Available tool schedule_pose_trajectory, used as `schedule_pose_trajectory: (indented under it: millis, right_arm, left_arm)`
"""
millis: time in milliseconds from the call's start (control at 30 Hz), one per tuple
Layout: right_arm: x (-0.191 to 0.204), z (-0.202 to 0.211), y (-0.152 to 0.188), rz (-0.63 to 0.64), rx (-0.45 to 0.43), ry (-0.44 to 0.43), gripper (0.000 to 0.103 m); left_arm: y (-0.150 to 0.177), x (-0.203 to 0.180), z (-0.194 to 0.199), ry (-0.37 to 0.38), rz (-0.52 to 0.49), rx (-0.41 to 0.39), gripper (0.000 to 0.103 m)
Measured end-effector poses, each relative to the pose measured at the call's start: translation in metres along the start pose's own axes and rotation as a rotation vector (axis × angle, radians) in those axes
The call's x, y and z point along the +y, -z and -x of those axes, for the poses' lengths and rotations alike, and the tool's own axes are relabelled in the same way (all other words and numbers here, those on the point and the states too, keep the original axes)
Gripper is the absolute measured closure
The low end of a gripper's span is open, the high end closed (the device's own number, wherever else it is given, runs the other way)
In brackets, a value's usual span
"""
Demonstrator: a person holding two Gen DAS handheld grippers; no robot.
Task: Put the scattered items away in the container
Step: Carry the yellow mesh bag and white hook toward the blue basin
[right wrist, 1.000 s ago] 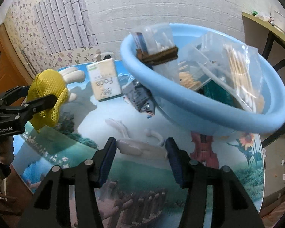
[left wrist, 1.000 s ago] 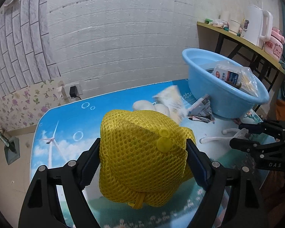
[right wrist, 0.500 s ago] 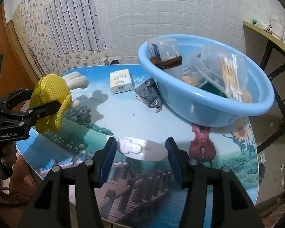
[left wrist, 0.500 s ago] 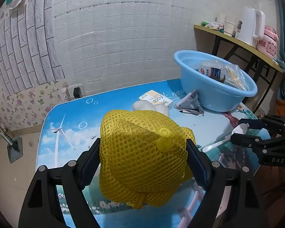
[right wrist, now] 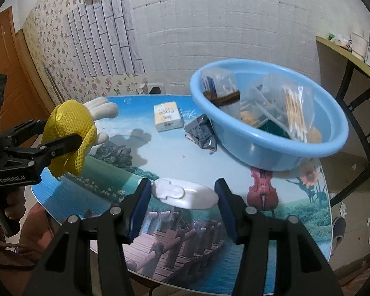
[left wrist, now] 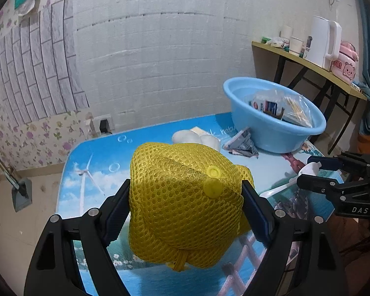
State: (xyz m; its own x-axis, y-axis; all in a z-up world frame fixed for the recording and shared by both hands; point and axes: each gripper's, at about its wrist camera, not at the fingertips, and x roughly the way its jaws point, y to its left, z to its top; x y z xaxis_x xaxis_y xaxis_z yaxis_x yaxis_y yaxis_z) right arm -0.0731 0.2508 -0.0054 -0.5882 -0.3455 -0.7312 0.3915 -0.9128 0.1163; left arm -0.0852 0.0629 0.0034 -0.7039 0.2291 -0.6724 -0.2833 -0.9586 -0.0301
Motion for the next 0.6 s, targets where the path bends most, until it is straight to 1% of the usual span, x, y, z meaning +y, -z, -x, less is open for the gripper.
schedule_pose_trajectory:
  millis: [133,367,600]
  right_arm:
    - [-0.003,0.007,-0.008,-0.017,-0.019,-0.021,0.051]
    - [-0.016,0.021,-0.029,-0.031,-0.083,-0.017,0.051]
    - [-0.032,0.033,-0.048,-0.058,-0.128,-0.045,0.051]
  left_arm:
    - [-0.008,-0.002,0.002,0.0,0.005,-0.008,0.02]
    - [-0.031,-0.008,0.003,0.016,0.011,-0.036,0.02]
    - [-0.056,-0.027,-0.005,0.036,-0.023,-0.051,0.02]
